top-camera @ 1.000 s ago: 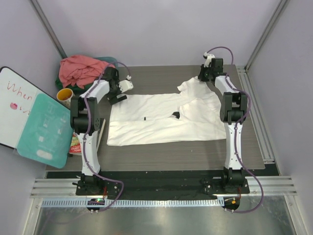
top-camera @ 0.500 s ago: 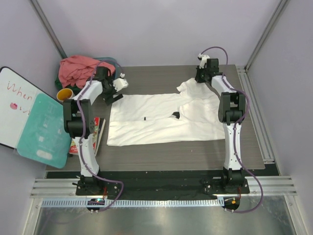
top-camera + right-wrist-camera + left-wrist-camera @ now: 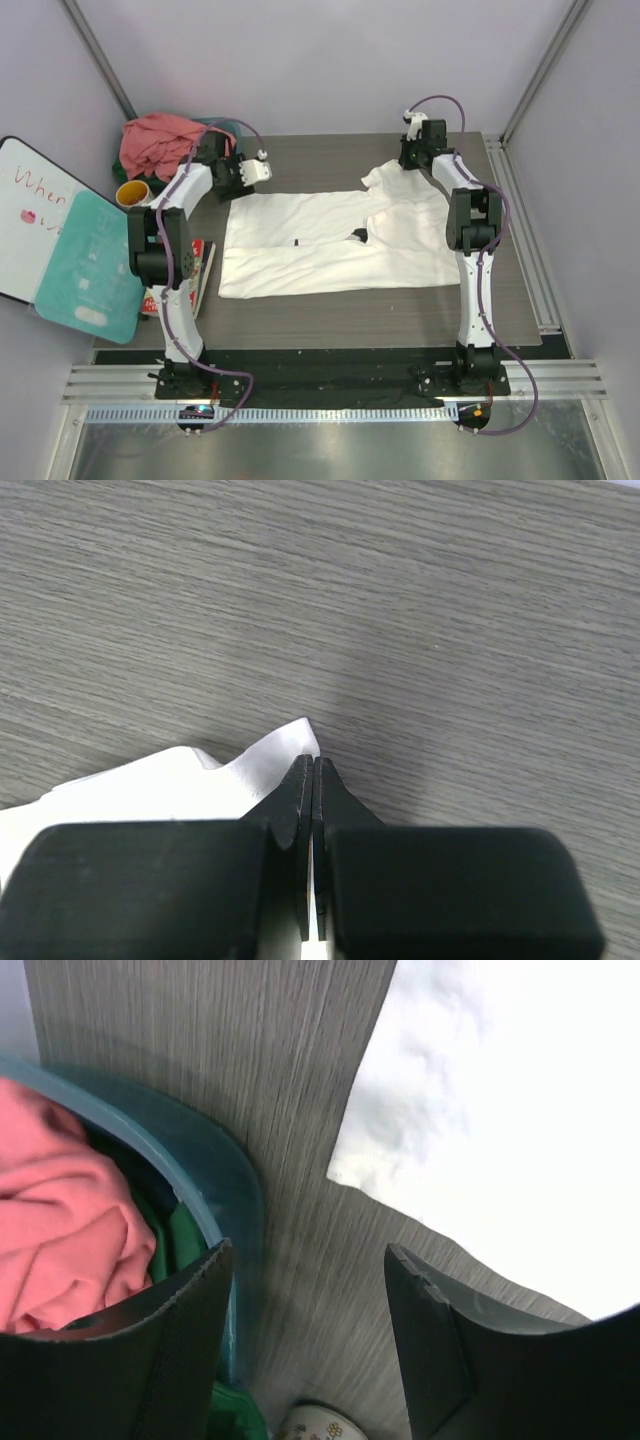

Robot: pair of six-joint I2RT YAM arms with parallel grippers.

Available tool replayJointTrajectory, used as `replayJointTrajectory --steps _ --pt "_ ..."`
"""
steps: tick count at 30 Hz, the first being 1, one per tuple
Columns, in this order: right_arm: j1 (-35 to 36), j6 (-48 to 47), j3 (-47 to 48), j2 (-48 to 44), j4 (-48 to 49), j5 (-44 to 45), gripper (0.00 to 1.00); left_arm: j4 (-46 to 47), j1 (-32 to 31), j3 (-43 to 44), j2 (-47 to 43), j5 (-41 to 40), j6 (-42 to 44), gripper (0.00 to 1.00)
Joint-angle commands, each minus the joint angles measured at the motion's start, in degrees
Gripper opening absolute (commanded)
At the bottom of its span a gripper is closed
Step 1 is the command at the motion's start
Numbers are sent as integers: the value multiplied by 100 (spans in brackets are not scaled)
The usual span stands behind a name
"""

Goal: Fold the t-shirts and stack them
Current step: Fold the tshirt

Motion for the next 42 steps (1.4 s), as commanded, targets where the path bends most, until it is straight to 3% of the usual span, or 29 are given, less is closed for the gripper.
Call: replayJointTrajectory --steps 1,7,12,17,24,27,29,32,35,36,42 --pt "38 -104 -105 -385 -215 139 1 -2 -65 -60 6 428 887 62" --pt "38 -112 -35 -367 -206 156 1 -493 -83 167 409 578 2128 69" --pt "38 -130 -96 -411 -206 165 1 -1240 -74 1125 1007 587 2058 71" --pt "38 -148 -123 -446 -197 191 1 -995 -21 1371 1262 499 2032 71" --pt "29 -165 -70 -411 -197 218 1 -1599 40 2013 1465 551 1954 71" --pt "47 -165 -70 -411 -189 227 1 -1856 -38 2400 1430 639 849 70" --pt "38 -191 -70 -429 -180 253 1 -1612 -100 2374 1299 500 -403 68" --pt "47 -218 -61 -420 -180 270 1 -1261 -179 2094 930 464 -1575 70" --pt "38 -227 -26 -403 -171 271 1 -970 -240 1873 657 79 -3220 79" --pt "47 -209 -17 -376 -171 271 1 -1003 -258 1943 657 -149 -4007 88" --pt "64 -183 88 -323 -171 262 1 -881 -250 1926 700 -731 -5648 90"
